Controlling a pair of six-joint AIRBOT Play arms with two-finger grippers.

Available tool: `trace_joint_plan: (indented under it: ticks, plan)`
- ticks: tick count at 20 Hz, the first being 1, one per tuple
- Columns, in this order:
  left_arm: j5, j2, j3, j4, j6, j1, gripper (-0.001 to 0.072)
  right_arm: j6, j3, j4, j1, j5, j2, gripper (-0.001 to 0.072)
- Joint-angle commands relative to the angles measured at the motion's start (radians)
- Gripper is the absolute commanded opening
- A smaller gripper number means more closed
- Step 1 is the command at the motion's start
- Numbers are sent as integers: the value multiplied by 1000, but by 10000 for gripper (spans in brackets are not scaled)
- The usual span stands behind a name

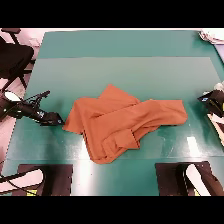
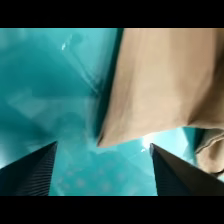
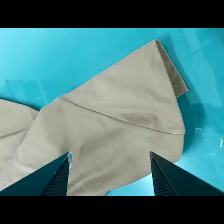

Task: Fold the shirts.

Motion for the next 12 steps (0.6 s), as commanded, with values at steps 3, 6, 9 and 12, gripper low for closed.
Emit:
trace_joint_plan:
  ticks: [3, 6, 9, 12]
  plan:
    - [55, -4, -24, -31, 18, -5, 668, 0, 0, 8, 0, 5, 0, 565]
    - [62, -11, -33, -25, 37, -59, 668, 0, 0, 8, 0, 7, 1, 565]
    - [64, -12, -39, -11, 32, -135, 667, 0, 0, 8, 0, 7, 2, 565]
    - [63, -12, -39, 24, 8, -160, 660, 0, 0, 8, 0, 9, 2, 565]
